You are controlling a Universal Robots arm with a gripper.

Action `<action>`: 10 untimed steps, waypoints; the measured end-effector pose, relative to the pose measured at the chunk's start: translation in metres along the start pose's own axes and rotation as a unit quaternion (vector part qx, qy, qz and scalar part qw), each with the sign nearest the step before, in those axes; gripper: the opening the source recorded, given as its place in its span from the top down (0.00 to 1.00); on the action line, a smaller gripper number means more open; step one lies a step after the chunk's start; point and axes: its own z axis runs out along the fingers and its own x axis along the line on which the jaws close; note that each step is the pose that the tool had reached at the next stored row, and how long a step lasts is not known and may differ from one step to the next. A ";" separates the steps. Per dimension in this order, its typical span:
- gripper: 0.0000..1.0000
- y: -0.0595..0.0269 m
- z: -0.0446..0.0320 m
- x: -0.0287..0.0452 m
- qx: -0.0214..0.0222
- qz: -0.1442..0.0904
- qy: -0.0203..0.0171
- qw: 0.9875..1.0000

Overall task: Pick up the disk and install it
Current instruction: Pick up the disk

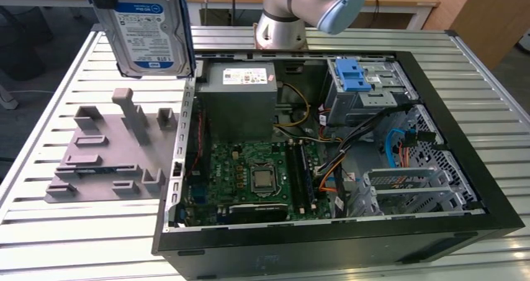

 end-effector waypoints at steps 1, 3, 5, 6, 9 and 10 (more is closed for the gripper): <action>0.64 -0.0009 0.0000 0.0000 0.000 0.000 0.000 1.000; 0.64 -0.0026 0.0000 0.0001 0.000 0.000 0.000 1.000; 0.64 -0.0044 -0.0001 0.0001 0.000 0.000 0.000 1.000; 0.64 -0.0053 -0.0001 0.0001 0.000 0.000 0.000 1.000; 0.64 -0.0079 -0.0002 0.0002 0.000 0.000 0.000 1.000; 0.64 -0.0085 -0.0002 0.0002 0.000 0.000 0.000 1.000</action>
